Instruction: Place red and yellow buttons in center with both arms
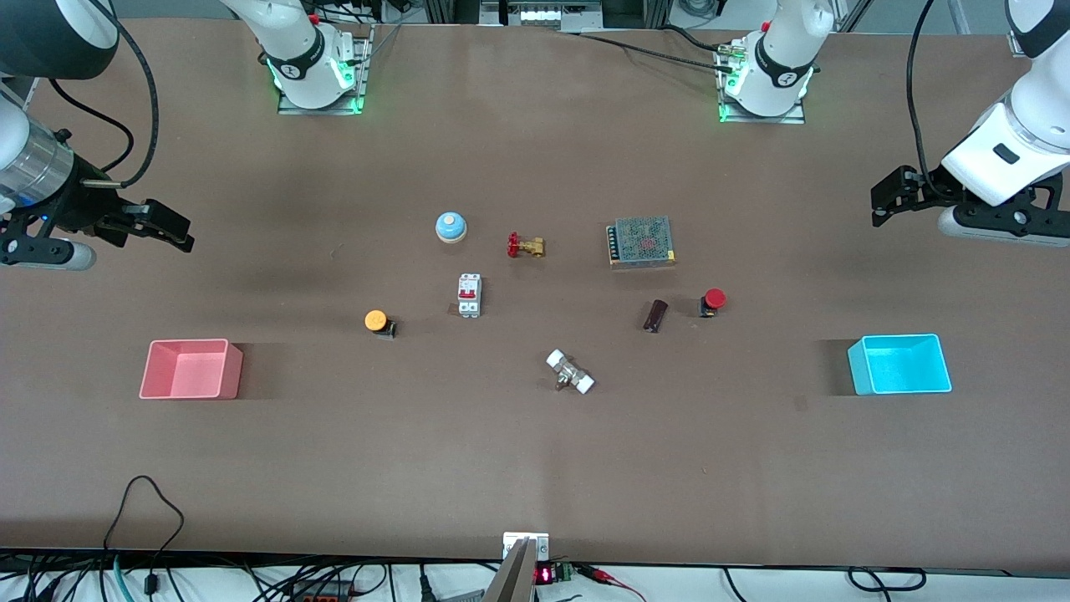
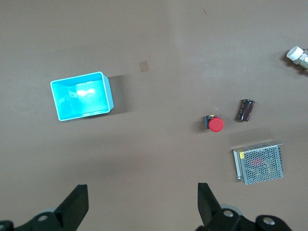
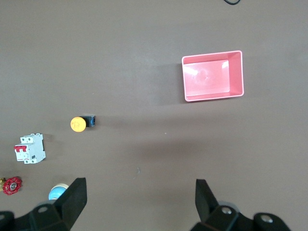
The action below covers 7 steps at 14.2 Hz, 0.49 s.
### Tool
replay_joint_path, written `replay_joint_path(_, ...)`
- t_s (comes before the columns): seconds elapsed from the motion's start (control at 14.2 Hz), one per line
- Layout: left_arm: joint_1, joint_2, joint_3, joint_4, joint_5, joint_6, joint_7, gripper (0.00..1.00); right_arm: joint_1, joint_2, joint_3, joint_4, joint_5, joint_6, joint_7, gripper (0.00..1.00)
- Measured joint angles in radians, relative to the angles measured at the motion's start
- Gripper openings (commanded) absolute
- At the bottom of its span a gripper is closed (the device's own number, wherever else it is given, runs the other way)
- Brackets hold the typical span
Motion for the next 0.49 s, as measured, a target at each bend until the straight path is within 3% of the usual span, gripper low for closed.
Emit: replay_joint_path(0.49,-0.002,0.005,-0.001,0.004,0.0,0.0,0.0,1.0,0.004,0.0,-0.002,0.043,-0.015,-0.078,-0.001,1.0)
